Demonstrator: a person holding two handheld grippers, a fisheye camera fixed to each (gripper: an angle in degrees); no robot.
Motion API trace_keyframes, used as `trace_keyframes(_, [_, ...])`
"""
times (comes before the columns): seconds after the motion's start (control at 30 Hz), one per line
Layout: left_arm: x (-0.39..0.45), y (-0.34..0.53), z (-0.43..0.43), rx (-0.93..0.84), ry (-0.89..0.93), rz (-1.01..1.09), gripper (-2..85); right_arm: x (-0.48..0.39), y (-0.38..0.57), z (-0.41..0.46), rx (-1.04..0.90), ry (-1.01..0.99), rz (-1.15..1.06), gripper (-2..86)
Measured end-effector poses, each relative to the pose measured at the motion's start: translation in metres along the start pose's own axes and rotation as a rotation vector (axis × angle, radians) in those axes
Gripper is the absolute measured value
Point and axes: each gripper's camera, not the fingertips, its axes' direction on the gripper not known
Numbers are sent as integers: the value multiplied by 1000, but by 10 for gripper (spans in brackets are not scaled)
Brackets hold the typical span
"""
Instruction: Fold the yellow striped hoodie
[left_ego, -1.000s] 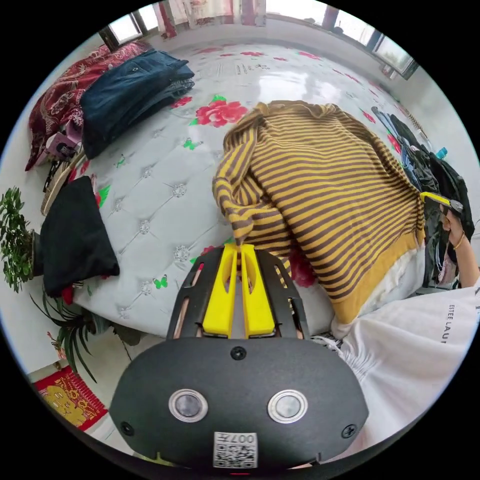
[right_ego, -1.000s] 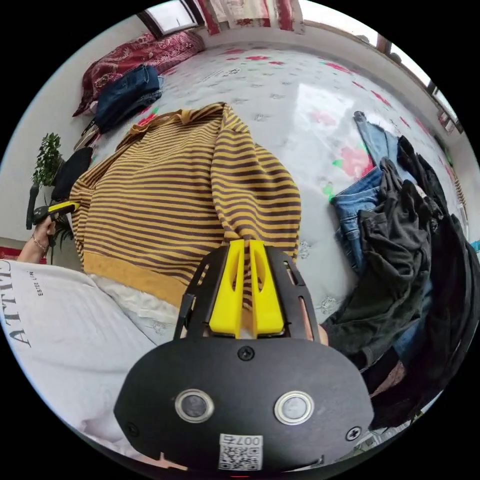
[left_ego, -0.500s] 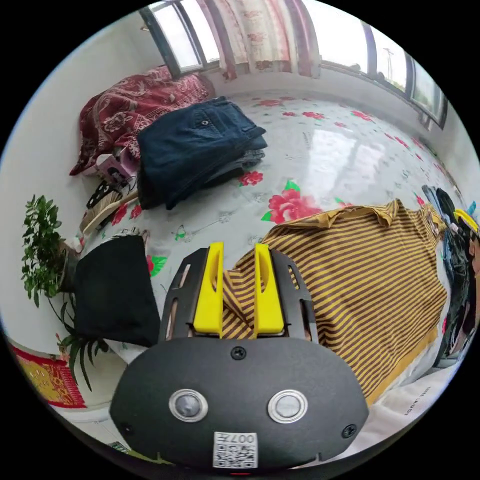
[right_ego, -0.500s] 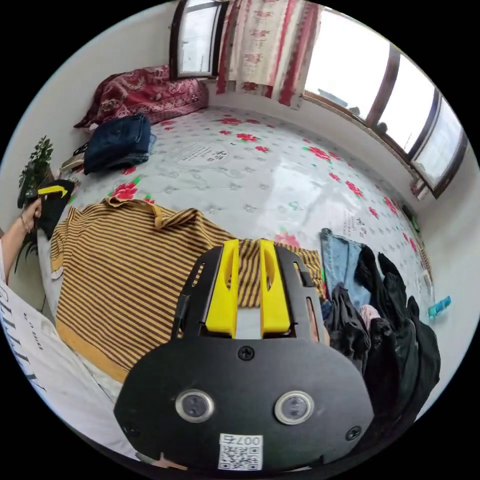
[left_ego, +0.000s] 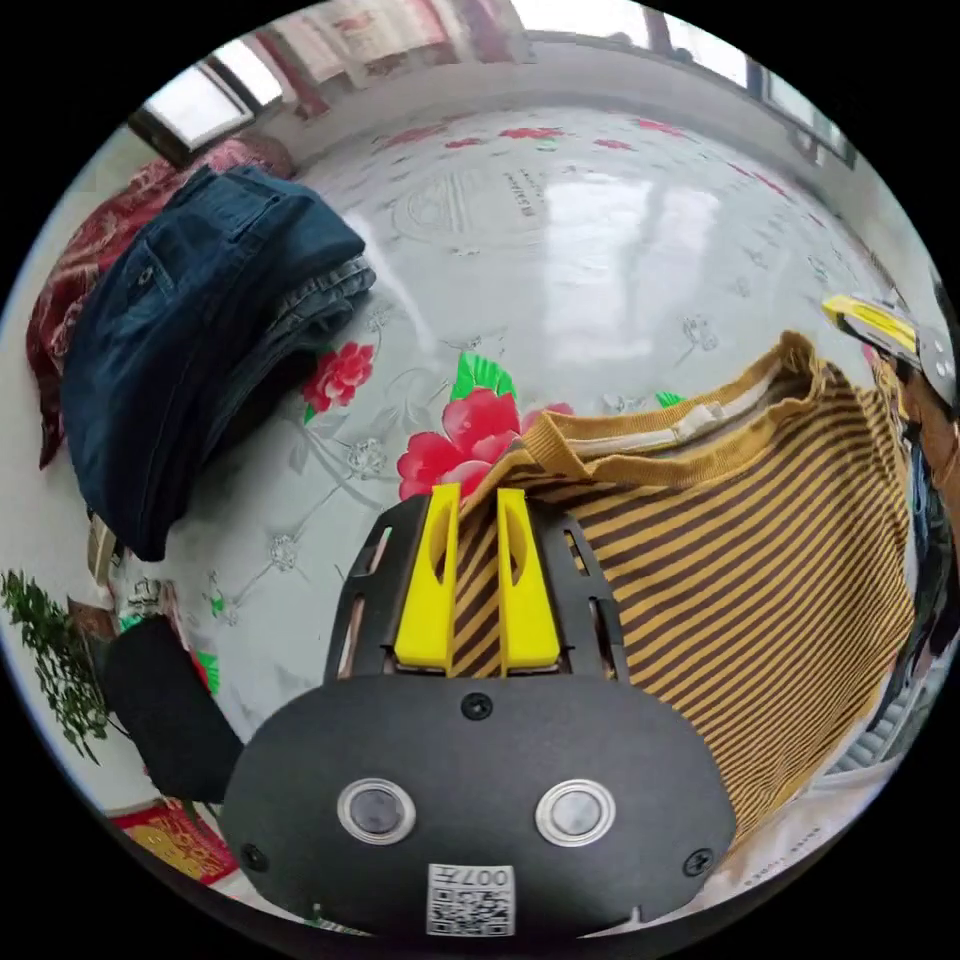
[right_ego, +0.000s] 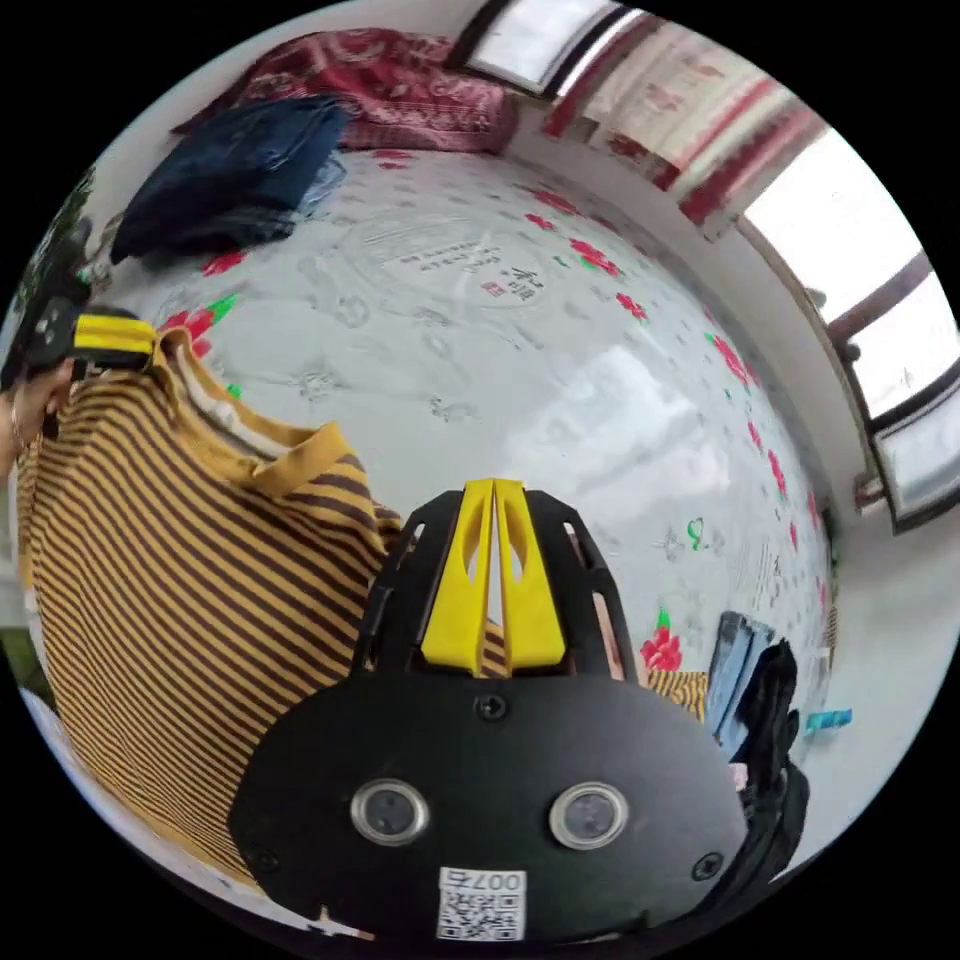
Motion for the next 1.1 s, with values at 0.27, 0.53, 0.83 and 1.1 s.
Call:
trace_keyframes(0.27, [-27,153,-64,154,105,-108,46,25,169,-79,86,-310,39,15])
trace_keyframes(0.53, [-25,370,-69,-49,195,-304,17,-8,420,-146,-128,-284,8,46])
trace_keyframes(0.83, [28,380,-42,-61,334,-137,64,5,522,-167,-218,-272,165,69])
trace_keyframes(1.1, [28,343,-17,-89,410,-117,18,-21,524,-164,-263,-263,116,52])
